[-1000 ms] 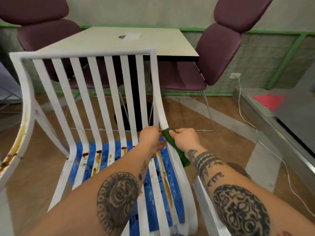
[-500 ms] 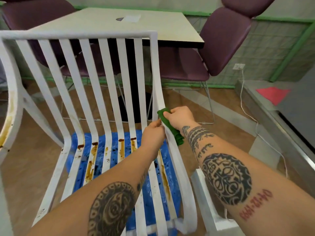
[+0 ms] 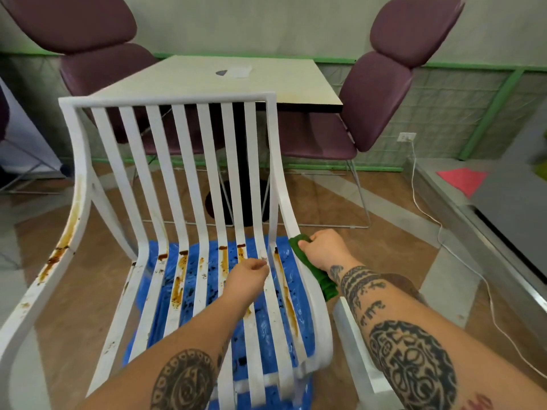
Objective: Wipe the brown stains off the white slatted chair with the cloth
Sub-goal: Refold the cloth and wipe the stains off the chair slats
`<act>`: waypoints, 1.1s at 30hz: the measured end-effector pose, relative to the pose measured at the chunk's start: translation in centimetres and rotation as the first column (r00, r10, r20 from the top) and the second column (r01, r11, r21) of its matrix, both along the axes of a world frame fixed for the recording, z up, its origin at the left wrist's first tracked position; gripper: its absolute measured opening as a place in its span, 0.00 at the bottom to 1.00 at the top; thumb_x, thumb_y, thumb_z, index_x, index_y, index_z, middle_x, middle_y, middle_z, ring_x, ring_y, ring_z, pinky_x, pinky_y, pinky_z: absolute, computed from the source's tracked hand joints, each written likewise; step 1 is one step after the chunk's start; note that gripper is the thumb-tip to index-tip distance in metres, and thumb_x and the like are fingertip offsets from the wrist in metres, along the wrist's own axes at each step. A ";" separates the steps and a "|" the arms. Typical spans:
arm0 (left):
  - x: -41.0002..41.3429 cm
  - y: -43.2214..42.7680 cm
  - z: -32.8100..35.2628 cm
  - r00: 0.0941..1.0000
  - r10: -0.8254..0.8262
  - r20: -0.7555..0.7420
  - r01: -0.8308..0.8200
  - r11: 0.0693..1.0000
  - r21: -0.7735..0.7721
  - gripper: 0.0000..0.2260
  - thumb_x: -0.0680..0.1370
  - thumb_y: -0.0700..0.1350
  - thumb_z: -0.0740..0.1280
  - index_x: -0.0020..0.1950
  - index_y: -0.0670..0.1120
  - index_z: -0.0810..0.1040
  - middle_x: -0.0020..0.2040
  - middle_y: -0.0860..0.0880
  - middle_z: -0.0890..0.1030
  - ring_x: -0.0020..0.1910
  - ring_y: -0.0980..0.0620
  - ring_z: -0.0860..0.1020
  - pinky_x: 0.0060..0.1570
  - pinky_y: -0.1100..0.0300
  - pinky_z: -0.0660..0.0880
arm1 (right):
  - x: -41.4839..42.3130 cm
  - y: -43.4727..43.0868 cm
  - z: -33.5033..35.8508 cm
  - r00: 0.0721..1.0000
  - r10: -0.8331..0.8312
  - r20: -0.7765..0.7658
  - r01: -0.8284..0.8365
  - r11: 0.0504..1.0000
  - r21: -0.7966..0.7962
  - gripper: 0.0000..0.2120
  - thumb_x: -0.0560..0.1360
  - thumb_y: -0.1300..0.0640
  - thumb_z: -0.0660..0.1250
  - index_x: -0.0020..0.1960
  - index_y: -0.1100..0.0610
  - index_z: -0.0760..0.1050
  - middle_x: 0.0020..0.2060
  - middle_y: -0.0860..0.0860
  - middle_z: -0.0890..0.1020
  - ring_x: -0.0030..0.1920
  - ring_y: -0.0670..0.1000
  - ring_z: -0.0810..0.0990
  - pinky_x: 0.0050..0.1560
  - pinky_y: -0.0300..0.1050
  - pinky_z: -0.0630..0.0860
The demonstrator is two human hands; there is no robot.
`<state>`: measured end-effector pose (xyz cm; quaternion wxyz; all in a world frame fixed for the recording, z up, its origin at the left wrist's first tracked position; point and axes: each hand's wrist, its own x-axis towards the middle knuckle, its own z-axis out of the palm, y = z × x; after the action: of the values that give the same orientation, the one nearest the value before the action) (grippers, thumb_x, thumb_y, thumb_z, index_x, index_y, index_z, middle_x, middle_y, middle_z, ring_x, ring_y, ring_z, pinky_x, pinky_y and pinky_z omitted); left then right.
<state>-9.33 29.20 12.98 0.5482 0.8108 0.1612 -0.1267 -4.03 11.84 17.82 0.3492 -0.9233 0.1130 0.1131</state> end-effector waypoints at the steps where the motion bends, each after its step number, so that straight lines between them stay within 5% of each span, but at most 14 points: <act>1: -0.6 0.9 -0.3 1.000 0.010 -0.014 -0.009 1.000 0.018 0.16 0.84 0.49 0.62 0.71 0.49 0.75 0.48 0.56 0.79 0.41 0.52 0.76 0.49 0.48 0.78 | -0.4 -0.3 -0.1 1.000 -0.008 -0.020 0.008 0.999 0.041 0.18 0.79 0.46 0.67 0.51 0.62 0.80 0.46 0.56 0.84 0.45 0.55 0.82 0.41 0.45 0.78; 5: -1.7 4.0 -1.6 0.995 0.079 -0.067 -0.077 0.997 0.031 0.14 0.84 0.49 0.62 0.67 0.48 0.78 0.52 0.46 0.82 0.47 0.44 0.79 0.47 0.49 0.76 | -2.0 -2.7 -0.6 0.969 -0.114 -0.217 0.196 0.894 0.402 0.14 0.81 0.53 0.67 0.57 0.65 0.80 0.47 0.61 0.86 0.47 0.59 0.85 0.52 0.54 0.83; 8: -1.1 5.1 -2.8 0.993 0.098 -0.071 -0.095 0.994 0.045 0.11 0.83 0.50 0.62 0.63 0.50 0.79 0.47 0.48 0.81 0.49 0.44 0.80 0.49 0.49 0.78 | -3.0 -4.0 -1.9 0.933 -0.103 -0.345 0.289 0.784 0.549 0.08 0.81 0.58 0.67 0.56 0.61 0.81 0.40 0.58 0.87 0.38 0.56 0.86 0.34 0.48 0.83; 13: 2.9 4.9 -4.3 0.998 0.070 0.006 -0.070 0.994 0.087 0.09 0.83 0.50 0.62 0.55 0.50 0.81 0.44 0.45 0.81 0.42 0.46 0.77 0.41 0.56 0.74 | -0.4 -3.2 -5.2 0.948 -0.057 -0.314 0.233 0.796 0.559 0.05 0.80 0.58 0.68 0.53 0.56 0.81 0.41 0.55 0.87 0.40 0.52 0.87 0.31 0.42 0.81; 17: 8.6 4.4 -5.5 0.995 0.070 0.070 -0.080 0.984 0.158 0.12 0.83 0.52 0.62 0.62 0.50 0.80 0.40 0.47 0.81 0.37 0.47 0.77 0.38 0.56 0.75 | 3.5 -2.0 -8.6 0.970 -0.029 -0.242 0.156 0.836 0.527 0.03 0.80 0.61 0.67 0.51 0.56 0.79 0.40 0.54 0.85 0.33 0.50 0.84 0.30 0.43 0.80; 21: 14.0 3.2 -6.5 0.989 -0.058 0.133 0.016 0.955 0.296 0.16 0.83 0.52 0.64 0.70 0.51 0.77 0.61 0.49 0.83 0.51 0.46 0.82 0.52 0.50 0.81 | 7.5 -1.2 -12.3 0.992 0.017 -0.125 0.048 0.865 0.500 0.02 0.78 0.64 0.70 0.47 0.60 0.78 0.34 0.51 0.81 0.30 0.46 0.80 0.32 0.41 0.79; 24: 18.3 2.6 -8.3 0.985 -0.140 0.101 0.081 0.892 0.445 0.17 0.82 0.52 0.66 0.72 0.53 0.76 0.63 0.47 0.81 0.44 0.47 0.83 0.44 0.52 0.82 | 10.4 -0.2 -14.9 0.997 0.044 -0.065 -0.012 0.901 0.434 0.09 0.77 0.64 0.71 0.42 0.52 0.77 0.36 0.50 0.82 0.37 0.50 0.82 0.37 0.39 0.80; 26: 20.6 2.8 -9.7 0.992 -0.110 0.055 0.064 0.845 0.530 0.19 0.81 0.54 0.67 0.71 0.49 0.76 0.61 0.44 0.81 0.47 0.45 0.82 0.43 0.54 0.79 | 12.9 0.4 -17.5 0.998 0.005 -0.062 0.021 0.911 0.411 0.08 0.78 0.61 0.70 0.41 0.53 0.78 0.34 0.50 0.82 0.36 0.53 0.82 0.36 0.37 0.81; 28: 22.1 2.8 -10.9 0.996 -0.091 0.011 0.068 0.813 0.579 0.21 0.81 0.56 0.67 0.67 0.43 0.77 0.54 0.42 0.82 0.47 0.43 0.81 0.40 0.56 0.76 | 15.7 0.5 -20.9 0.998 -0.025 -0.053 0.045 0.914 0.402 0.07 0.78 0.56 0.69 0.44 0.58 0.79 0.37 0.56 0.82 0.37 0.56 0.82 0.41 0.47 0.83; 31: 23.5 2.4 -12.1 0.996 -0.081 -0.032 0.085 0.814 0.575 0.21 0.81 0.56 0.66 0.63 0.39 0.77 0.42 0.46 0.77 0.39 0.47 0.75 0.33 0.59 0.69 | 19.6 0.7 -24.9 0.999 -0.041 0.033 0.025 0.916 0.401 0.05 0.79 0.56 0.69 0.48 0.58 0.77 0.38 0.52 0.81 0.33 0.42 0.81 0.40 0.45 0.78; 33: 24.4 2.4 -12.8 0.992 -0.118 -0.052 0.125 0.780 0.613 0.21 0.82 0.56 0.66 0.62 0.39 0.77 0.42 0.46 0.77 0.39 0.47 0.75 0.37 0.56 0.72 | 19.7 2.7 -23.4 0.996 -0.091 0.016 0.077 0.911 0.405 0.07 0.80 0.58 0.68 0.55 0.62 0.77 0.44 0.57 0.81 0.41 0.52 0.82 0.48 0.57 0.79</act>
<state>15.11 31.55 0.16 0.2445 0.9529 0.1439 -0.1069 15.70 14.53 -5.56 0.5387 -0.8274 0.1206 0.1029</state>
